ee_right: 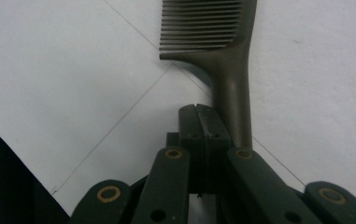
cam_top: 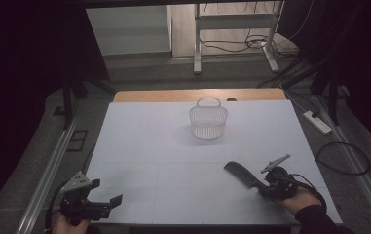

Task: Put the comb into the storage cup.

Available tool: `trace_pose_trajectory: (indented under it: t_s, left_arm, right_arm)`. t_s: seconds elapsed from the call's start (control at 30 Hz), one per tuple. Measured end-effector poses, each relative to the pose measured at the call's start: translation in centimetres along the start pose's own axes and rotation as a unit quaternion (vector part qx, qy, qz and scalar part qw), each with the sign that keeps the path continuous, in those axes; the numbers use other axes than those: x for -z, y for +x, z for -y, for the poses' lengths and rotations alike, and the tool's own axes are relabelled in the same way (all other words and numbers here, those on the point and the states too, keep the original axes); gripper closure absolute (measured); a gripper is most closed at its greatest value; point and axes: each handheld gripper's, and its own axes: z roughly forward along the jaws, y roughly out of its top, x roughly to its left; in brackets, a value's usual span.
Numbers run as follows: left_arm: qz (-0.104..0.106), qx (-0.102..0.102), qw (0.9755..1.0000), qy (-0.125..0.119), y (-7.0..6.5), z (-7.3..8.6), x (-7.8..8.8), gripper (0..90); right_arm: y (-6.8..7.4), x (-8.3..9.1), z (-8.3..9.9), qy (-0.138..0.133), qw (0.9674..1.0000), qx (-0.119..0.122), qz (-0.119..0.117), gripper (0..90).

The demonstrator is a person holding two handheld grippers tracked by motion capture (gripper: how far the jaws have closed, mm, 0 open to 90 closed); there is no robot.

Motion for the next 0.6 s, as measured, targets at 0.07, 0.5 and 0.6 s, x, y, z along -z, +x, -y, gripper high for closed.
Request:
trace_pose_trajectory:
  t_s: [0.07,0.5,0.6]
  left_arm:
    - [0.0,-0.001,1.0,0.0,0.0,0.0,0.0,0.3]
    - [0.0,0.0,1.0,0.0,0.0,0.0,0.0,0.3]
    - [-0.001,0.001,1.0,0.0,0.0,0.0,0.0,0.3]
  right_arm:
    - [0.1,0.2,-0.1,-0.005,1.0,0.003,-0.001,88.9]
    - [1.2,1.8,0.1,-0.053,0.9979,0.014,0.035,66.2]
    - [1.4,2.1,0.2,-0.061,0.997,0.012,0.045,57.7]
